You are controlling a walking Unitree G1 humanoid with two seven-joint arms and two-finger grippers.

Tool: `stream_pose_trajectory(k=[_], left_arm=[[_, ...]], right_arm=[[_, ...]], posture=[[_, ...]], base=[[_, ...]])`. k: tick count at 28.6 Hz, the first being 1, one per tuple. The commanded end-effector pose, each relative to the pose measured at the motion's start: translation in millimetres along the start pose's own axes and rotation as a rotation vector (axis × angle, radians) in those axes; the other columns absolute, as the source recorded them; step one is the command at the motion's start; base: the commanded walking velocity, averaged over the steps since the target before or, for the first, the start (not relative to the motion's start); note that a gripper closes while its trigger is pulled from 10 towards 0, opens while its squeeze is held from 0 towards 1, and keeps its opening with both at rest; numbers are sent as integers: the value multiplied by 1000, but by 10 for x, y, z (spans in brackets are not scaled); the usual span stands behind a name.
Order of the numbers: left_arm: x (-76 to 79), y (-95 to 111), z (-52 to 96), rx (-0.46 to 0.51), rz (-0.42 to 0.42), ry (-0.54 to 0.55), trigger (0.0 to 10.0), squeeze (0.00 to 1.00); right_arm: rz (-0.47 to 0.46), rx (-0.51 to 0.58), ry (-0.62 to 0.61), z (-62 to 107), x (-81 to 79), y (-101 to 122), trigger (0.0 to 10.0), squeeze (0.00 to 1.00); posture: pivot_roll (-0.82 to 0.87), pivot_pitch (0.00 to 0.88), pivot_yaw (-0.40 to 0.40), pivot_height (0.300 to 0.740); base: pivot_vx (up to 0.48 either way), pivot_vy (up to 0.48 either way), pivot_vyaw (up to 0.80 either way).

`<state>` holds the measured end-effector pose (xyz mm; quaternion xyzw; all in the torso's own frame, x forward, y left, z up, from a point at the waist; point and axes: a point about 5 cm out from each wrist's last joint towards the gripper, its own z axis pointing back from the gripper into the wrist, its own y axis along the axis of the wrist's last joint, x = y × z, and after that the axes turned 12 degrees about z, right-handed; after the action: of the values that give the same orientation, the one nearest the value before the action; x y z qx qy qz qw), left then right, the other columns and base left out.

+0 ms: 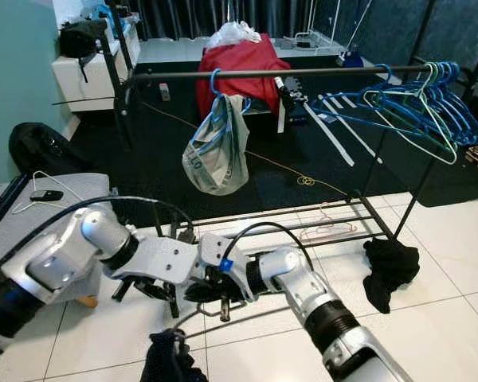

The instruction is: Hang hanger

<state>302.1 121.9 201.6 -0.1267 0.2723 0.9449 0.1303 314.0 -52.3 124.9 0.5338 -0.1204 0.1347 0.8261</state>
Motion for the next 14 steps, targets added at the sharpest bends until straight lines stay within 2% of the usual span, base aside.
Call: stream_pose_trajectory(k=[1,2,3,6,7,10,11,12,14], left_arm=[[-29,30,19,12,-12,23,10000,1000],[-29,30,19,12,-12,23,10000,1000],[-34,-5,29,7,-5,48,10000,0],[-44,-49,45,8,13,82,10000,0],[-59,-116,73,10,55,128,10000,0],[-67,-162,93,11,86,157,10000,0],[-64,-295,142,18,168,210,10000,0],[-64,-295,142,18,168,210,10000,0],[-2,-543,223,72,342,285,10000,0]], right_arm=[[20,26,-30,-3,30,42,0,0],[20,26,-30,-3,30,42,0,0],[13,41,-58,-4,21,33,0,0],[7,58,-88,-1,5,23,0,0],[1,84,-121,6,-14,17,0,0],[-3,101,-141,12,-26,14,0,0],[-8,134,-177,35,-49,21,0,0],[-8,134,-177,35,-49,21,0,0],[-8,181,-243,97,-88,32,0,0]], posture=[[-56,104,-9,740],[-56,104,-9,740],[-55,103,-8,740],[-56,103,-7,740],[-56,102,-4,740],[-56,102,-4,740],[-58,100,-4,740],[-58,100,-4,740],[-58,97,-10,740]], base=[[0,0,0],[0,0,0],[0,0,0],[0,0,0],[0,0,0],[0,0,0],[0,0,0],[0,0,0],[0,0,0]])
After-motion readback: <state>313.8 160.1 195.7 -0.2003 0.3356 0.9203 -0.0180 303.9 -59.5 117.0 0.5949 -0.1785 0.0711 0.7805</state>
